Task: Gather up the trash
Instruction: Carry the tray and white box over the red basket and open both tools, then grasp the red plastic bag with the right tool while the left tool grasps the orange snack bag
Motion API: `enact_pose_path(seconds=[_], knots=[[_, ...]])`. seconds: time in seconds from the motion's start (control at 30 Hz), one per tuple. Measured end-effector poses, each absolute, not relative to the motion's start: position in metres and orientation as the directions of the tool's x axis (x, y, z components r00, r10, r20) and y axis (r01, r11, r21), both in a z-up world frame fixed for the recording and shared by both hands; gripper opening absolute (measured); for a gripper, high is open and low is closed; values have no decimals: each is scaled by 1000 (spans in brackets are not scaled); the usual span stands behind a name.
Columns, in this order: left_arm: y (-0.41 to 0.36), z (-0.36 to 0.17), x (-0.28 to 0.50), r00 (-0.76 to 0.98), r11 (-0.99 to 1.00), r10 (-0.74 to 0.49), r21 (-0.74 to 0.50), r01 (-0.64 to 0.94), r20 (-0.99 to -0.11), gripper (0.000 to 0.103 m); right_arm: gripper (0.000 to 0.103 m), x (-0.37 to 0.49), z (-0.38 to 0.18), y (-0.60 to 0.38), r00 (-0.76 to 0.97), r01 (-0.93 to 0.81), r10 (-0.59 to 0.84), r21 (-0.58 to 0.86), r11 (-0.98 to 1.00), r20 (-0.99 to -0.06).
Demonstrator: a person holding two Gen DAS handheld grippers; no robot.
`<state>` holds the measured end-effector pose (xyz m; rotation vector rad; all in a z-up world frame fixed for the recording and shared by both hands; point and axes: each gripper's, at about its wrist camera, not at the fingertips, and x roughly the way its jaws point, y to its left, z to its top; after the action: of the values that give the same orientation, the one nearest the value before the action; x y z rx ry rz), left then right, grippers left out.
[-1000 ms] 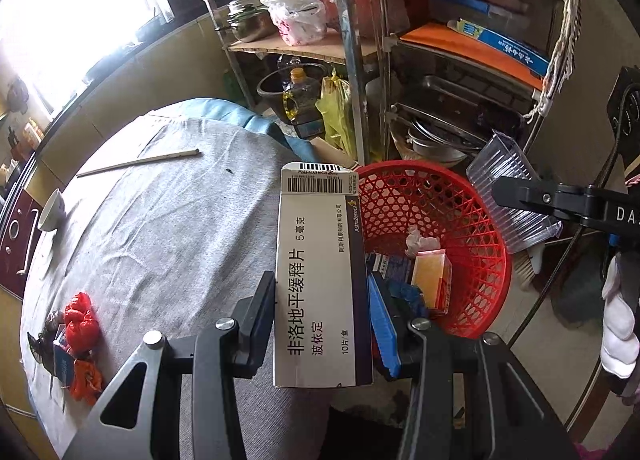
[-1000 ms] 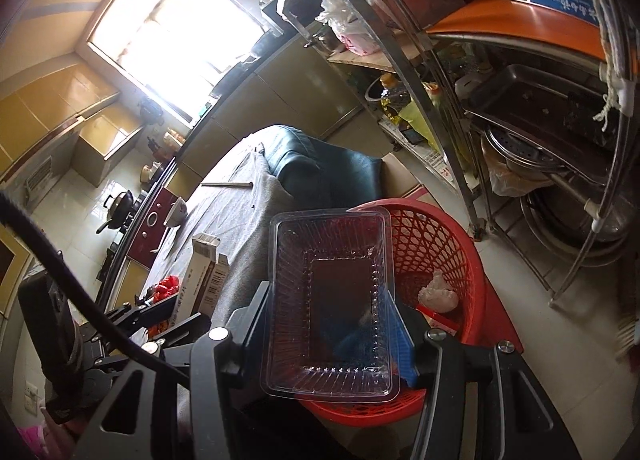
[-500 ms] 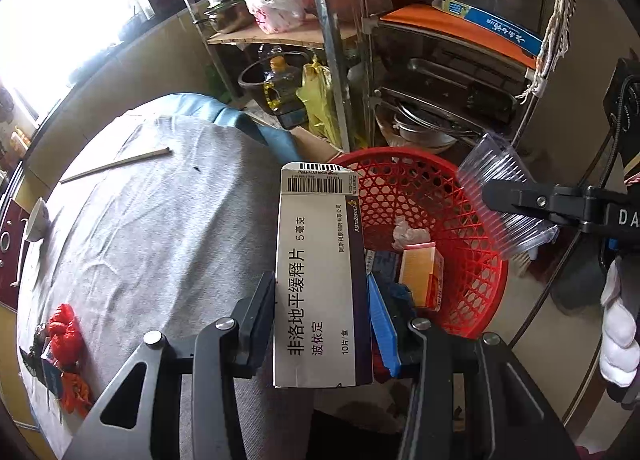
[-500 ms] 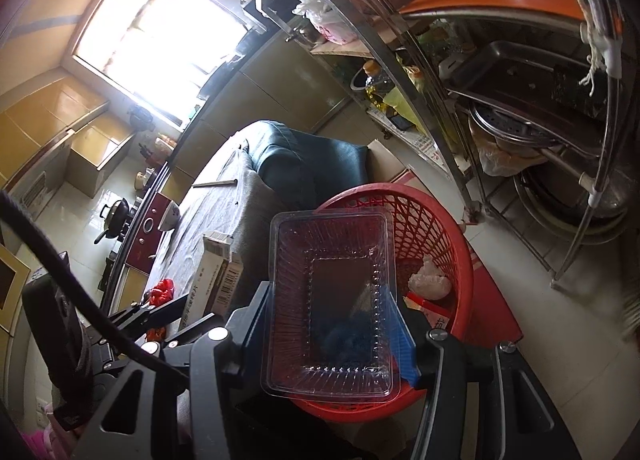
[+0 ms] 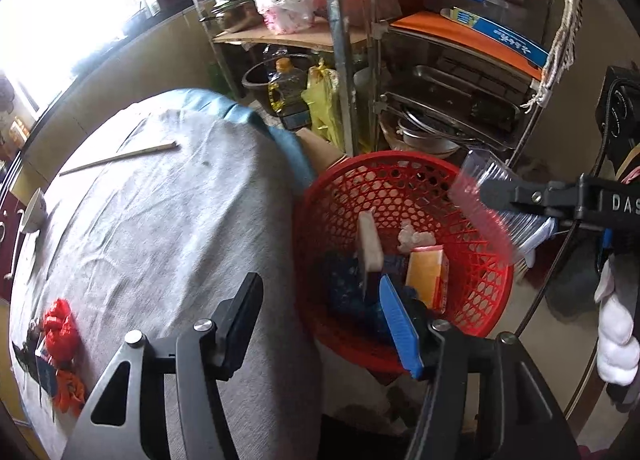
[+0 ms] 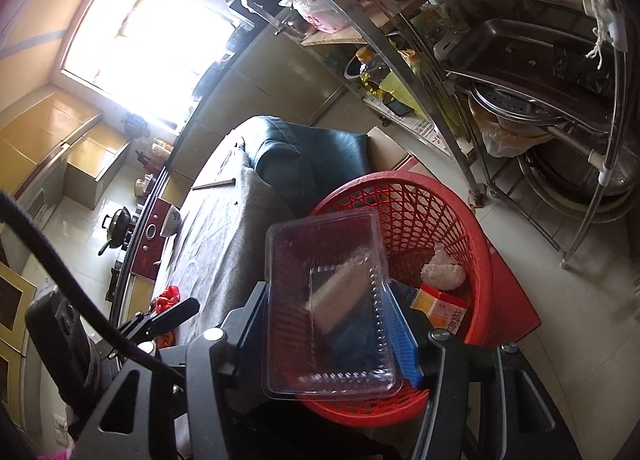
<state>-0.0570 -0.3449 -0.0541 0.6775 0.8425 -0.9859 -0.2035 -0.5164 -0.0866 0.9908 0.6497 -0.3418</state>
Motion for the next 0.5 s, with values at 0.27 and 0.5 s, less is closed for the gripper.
enact_pose_path(seconds=[0.27,0.5], knots=[[-302,-54,-29,316,510,-405,75,857,-858,62,60,-198,-80,-515,752,556,5,639,532,-659],[-253,-45,-11,383,593,-396,86,801,-835,65,62,-183,-66,-502,718,577,-37,564,591,-695]])
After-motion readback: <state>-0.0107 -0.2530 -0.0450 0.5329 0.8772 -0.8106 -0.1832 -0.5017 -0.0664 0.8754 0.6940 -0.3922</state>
